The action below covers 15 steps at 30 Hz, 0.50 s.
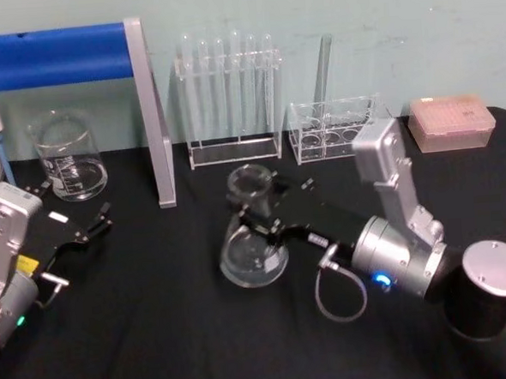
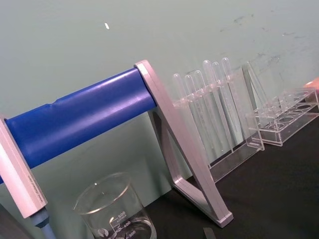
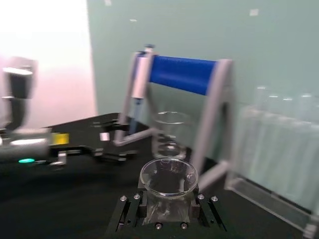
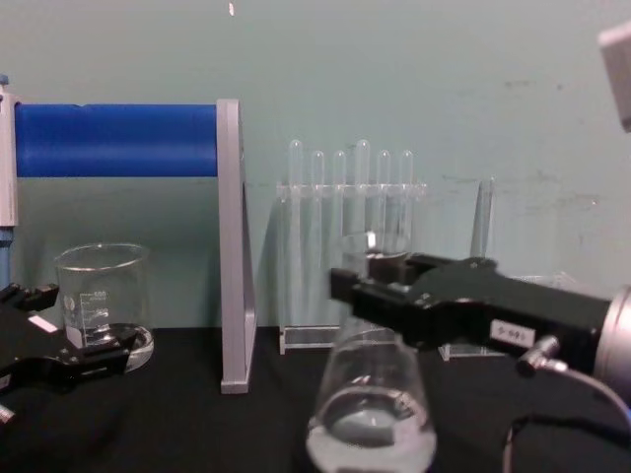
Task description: Grasp the erlenmeyer flask with one hand, shake it three times, then place it back.
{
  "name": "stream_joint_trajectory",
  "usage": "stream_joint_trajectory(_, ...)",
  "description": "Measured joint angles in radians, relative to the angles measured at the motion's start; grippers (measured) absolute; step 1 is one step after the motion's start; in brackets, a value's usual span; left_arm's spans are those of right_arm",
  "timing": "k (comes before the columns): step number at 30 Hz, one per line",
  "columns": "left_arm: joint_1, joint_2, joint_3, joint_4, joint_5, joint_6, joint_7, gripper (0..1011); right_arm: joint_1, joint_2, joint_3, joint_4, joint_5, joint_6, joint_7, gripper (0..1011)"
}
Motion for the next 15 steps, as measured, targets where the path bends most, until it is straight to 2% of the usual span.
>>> stream_joint_trajectory(11,0.0,0.0,0.0,0.0,0.0,0.0,0.0,1001,0.008,-0.019,0.108,0.053,-0.039,-0.008,-0.109,449)
stream_joint_trajectory(15,0.0,0.0,0.0,0.0,0.0,0.0,0.0,1001,0.005,-0.022,0.131,0.059,-0.047,-0.01,-0.128,449)
